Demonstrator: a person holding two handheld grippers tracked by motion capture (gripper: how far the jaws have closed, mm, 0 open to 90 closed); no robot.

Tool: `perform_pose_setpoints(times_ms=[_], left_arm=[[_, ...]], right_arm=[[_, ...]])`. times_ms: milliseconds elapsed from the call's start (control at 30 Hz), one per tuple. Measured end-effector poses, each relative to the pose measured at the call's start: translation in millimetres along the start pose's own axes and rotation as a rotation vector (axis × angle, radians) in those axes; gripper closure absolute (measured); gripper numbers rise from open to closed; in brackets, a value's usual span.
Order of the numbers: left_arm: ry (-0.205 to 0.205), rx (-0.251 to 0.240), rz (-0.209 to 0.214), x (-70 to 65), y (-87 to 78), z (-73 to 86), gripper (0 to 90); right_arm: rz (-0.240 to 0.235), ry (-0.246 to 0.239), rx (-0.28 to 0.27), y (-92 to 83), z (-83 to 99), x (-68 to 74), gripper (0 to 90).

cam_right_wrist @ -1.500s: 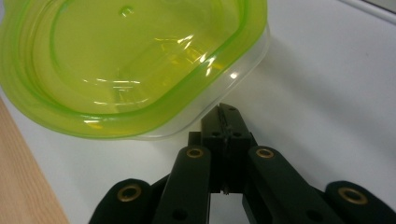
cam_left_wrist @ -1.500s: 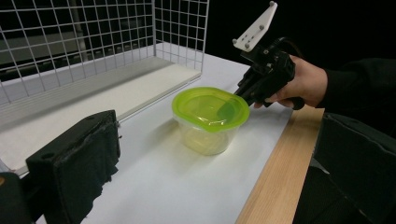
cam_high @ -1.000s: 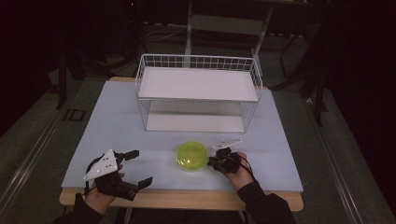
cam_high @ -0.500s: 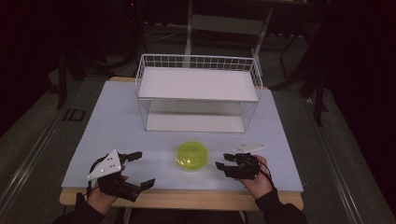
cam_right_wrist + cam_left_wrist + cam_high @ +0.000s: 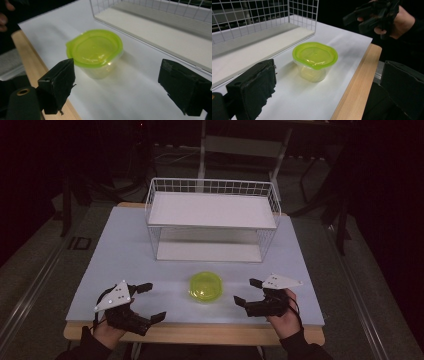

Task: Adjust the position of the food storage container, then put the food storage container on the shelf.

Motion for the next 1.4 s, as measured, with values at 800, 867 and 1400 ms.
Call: perform_pose_setpoints(times_ms=[800,867,1400], left_arm=[[-0.075,0.161,0.022,-20.7,64.3,-45.5,1.3],[-0.098,0.17,0.023,-17.4,73.2,-49.0,1.3],[-0.332,0.242,-0.123,35.6,110.2,-16.0,18.3]], right_arm=[[0.021,-0.159,-0.044,-7.9,-32.2,9.5,16.5],[0.003,-0.166,-0.07,-6.2,-36.2,8.4,14.6],[0.013,-0.17,-0.03,23.1,-31.9,1.9,13.6]])
Point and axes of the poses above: each handheld gripper's, and its own axes: y roughly forward along the jaws, z roughly out of its underside, x roughly to its left, the point moved 7 cm from there along y, roughly forward along the jaws, and after that the axes turned 11 degrees about -y, right-handed, at the moved point
